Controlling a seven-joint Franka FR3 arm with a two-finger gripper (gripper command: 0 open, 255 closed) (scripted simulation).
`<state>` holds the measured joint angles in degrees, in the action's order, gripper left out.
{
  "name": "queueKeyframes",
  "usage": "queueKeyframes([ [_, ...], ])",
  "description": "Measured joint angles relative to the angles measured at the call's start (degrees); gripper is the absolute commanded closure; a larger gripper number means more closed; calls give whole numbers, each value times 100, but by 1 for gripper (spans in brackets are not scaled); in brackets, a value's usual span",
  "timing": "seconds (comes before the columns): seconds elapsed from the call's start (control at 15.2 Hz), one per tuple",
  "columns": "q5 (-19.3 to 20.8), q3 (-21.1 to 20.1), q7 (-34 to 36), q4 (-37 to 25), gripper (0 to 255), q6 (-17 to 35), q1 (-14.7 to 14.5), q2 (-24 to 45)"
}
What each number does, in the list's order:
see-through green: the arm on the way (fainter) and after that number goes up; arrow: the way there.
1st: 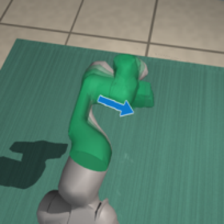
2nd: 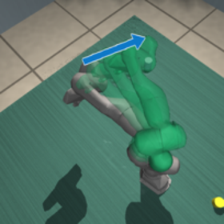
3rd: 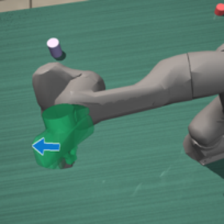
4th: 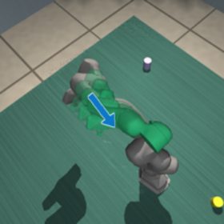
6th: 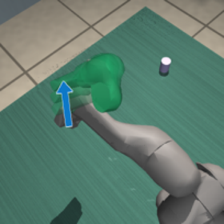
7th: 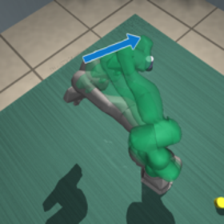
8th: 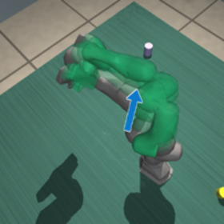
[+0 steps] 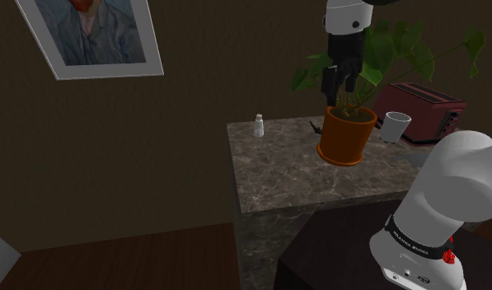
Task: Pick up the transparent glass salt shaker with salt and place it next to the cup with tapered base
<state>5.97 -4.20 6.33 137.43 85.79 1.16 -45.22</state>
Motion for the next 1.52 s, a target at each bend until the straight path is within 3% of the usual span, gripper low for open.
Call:
queueKeyframes([
  [0.2,12,67,-29,-54,0,192,35,245],
  [0.73,3,475,-252,-522,0,1338,210,1830],
  [1.52,-456,928,-777,-2227,0,2249,398,4458],
])
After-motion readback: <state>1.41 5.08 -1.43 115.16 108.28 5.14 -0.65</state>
